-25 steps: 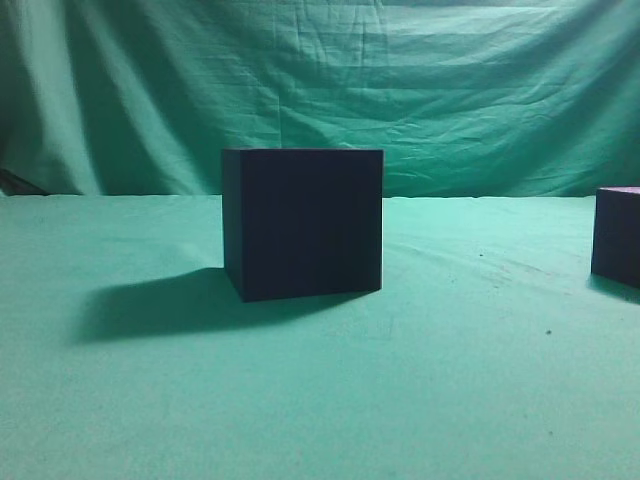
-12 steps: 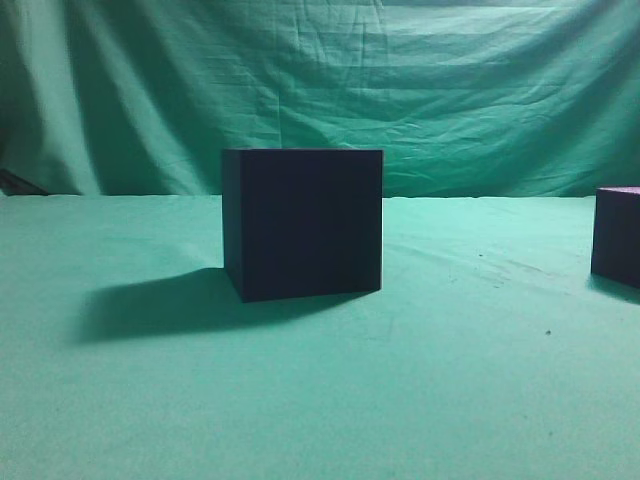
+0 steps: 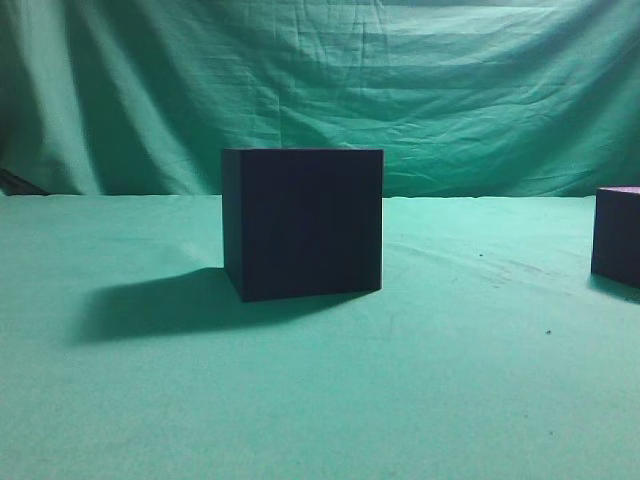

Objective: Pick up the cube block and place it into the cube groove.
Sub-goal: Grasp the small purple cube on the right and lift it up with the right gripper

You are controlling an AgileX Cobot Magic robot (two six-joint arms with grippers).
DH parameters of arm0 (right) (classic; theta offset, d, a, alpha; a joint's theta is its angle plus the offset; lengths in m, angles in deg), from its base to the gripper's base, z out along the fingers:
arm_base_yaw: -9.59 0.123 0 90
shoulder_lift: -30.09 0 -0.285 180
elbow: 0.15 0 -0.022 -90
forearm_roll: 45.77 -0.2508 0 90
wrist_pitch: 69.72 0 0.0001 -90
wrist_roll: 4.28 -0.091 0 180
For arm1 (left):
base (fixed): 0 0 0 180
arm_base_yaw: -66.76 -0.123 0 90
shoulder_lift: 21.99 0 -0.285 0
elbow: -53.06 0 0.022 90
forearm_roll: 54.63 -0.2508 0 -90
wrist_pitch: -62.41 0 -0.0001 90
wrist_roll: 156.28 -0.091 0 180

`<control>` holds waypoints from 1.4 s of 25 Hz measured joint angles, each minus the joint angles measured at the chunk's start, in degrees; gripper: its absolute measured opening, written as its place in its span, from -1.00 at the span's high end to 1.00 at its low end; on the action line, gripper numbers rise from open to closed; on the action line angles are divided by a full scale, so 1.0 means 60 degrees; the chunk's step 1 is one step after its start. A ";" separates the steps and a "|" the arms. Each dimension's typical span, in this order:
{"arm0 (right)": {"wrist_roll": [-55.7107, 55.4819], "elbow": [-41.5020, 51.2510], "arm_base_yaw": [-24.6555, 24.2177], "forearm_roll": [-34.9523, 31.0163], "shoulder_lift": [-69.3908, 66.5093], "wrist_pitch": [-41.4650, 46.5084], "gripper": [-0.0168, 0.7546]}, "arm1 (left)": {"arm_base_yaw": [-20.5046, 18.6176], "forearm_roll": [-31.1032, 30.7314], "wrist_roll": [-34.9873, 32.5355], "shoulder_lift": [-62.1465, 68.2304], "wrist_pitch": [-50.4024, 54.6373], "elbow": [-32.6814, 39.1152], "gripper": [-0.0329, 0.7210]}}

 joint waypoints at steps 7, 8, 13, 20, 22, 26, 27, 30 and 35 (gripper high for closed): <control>-0.0104 -0.2326 0.1379 0.0947 -0.2808 0.1911 0.96 | 0.0000 0.0000 0.0000 0.0000 0.0000 0.0000 0.91; -0.0219 -0.2566 0.1534 0.1136 -0.3075 0.2037 0.96 | 0.0000 0.0000 0.0000 0.0000 0.0000 0.0000 0.91; -0.0395 -0.3346 0.1761 0.1428 -0.4246 0.2231 0.66 | 0.0000 0.0000 0.0000 0.0000 0.0000 0.0000 0.91; -0.0403 -0.3459 0.1761 0.1454 -0.5150 0.1930 -0.55 | 0.0000 0.0000 0.0000 0.0000 0.0000 0.0000 0.91; -0.0403 -0.3459 0.1761 0.1470 -0.5482 0.1662 -0.74 | 0.0000 0.0000 0.0000 0.0000 0.0000 0.0000 0.91; -0.0403 -0.3459 0.1761 0.1470 -0.6074 0.1221 -0.71 | 0.0000 0.0000 0.0000 0.0000 0.0000 0.0000 0.91; -0.0403 -0.3468 0.1761 0.1470 -0.6208 0.1194 -0.58 | 0.0000 0.0000 0.0000 0.0000 0.0000 0.0000 0.91; -0.0403 -0.3505 0.1761 0.1516 -0.6431 0.1125 -0.17 | 0.0000 0.0000 0.0000 0.0000 0.0000 0.0000 0.91; -0.0471 -0.4160 0.1761 0.1497 -0.6454 0.1849 -0.15 | 0.0000 0.0000 0.0000 0.0000 0.0000 0.0000 0.91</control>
